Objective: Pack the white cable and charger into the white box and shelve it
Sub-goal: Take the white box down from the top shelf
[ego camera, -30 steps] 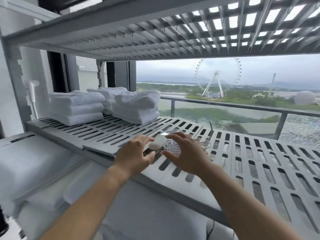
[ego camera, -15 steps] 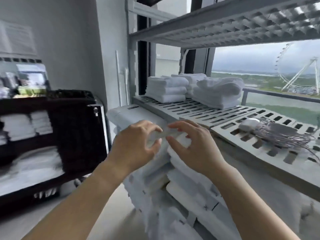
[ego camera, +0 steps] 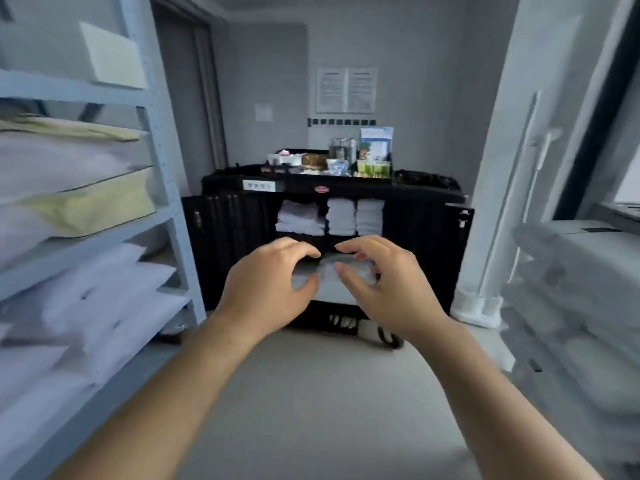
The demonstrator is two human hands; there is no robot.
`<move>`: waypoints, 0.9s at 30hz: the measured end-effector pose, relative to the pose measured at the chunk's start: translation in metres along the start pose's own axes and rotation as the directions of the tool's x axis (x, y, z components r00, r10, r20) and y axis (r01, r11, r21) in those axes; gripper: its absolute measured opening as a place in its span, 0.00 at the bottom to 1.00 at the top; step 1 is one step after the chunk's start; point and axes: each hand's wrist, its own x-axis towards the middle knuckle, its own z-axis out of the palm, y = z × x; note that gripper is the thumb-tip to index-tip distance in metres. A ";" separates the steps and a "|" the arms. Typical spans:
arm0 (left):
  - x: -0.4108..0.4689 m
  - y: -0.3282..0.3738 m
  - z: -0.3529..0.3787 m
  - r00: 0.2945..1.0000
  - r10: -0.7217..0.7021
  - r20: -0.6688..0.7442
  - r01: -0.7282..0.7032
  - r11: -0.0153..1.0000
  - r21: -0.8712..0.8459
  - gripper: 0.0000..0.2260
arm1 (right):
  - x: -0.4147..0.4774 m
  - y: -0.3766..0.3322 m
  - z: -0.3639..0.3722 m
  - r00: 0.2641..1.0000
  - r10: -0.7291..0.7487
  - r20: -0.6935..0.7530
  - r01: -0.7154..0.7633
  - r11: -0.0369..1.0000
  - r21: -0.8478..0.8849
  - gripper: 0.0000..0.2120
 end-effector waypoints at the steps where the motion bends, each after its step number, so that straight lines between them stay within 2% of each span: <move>1: -0.008 -0.020 -0.012 0.999 -0.038 -0.012 0.039 0.999 0.033 0.13 | 0.010 -0.011 0.021 0.999 -0.032 0.028 0.031 0.999 0.035 0.13; 6: -0.048 -0.101 -0.067 0.966 -0.241 -0.091 0.252 0.959 0.133 0.12 | 0.050 -0.065 0.112 0.975 -0.183 0.123 0.157 0.968 0.195 0.13; 13: -0.083 -0.181 -0.131 0.878 -0.438 -0.193 0.478 0.820 0.315 0.12 | 0.107 -0.138 0.216 0.906 -0.380 0.189 0.277 0.866 0.417 0.13; 21: -0.069 -0.268 -0.188 0.801 -0.486 -0.350 0.599 0.661 0.453 0.13 | 0.187 -0.204 0.314 0.828 -0.549 0.111 0.367 0.682 0.633 0.12; 27: -0.055 -0.318 -0.228 0.744 -0.465 -0.480 0.668 0.541 0.511 0.12 | 0.238 -0.248 0.376 0.774 -0.632 0.023 0.416 0.536 0.735 0.11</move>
